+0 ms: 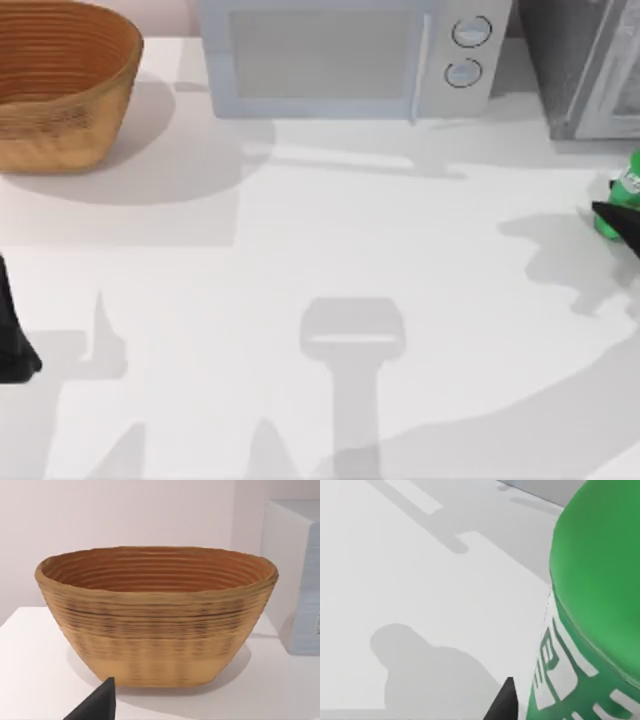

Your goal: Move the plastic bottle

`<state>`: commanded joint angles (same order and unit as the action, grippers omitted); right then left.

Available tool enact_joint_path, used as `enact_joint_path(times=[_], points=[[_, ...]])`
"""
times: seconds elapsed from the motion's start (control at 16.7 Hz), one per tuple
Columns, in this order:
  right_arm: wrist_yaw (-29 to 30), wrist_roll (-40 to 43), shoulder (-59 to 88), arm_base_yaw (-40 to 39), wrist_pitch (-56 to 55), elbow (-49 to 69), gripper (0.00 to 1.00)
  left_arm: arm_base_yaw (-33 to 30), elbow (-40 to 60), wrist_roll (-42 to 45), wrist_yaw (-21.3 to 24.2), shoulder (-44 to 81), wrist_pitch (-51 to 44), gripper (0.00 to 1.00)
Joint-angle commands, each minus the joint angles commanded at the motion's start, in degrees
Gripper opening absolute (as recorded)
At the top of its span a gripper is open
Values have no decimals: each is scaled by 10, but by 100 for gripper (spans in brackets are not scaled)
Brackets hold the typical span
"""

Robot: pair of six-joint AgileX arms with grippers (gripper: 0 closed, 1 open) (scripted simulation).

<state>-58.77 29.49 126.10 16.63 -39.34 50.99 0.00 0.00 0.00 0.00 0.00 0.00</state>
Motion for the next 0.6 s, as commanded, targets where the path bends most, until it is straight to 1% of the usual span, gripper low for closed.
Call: enact_joint_path(times=[0.18, 0.36, 0.48, 0.6], points=[[-105, 96, -27, 112, 154, 28, 0, 0, 0, 0, 0, 0, 0, 100], [-190, 176, -56, 201, 262, 52, 0, 0, 0, 0, 0, 0, 0, 100], [-226, 212, -71, 240, 303, 63, 0, 0, 0, 0, 0, 0, 0, 100], [-242, 228, -79, 257, 320, 68, 0, 0, 0, 0, 0, 0, 0, 100]])
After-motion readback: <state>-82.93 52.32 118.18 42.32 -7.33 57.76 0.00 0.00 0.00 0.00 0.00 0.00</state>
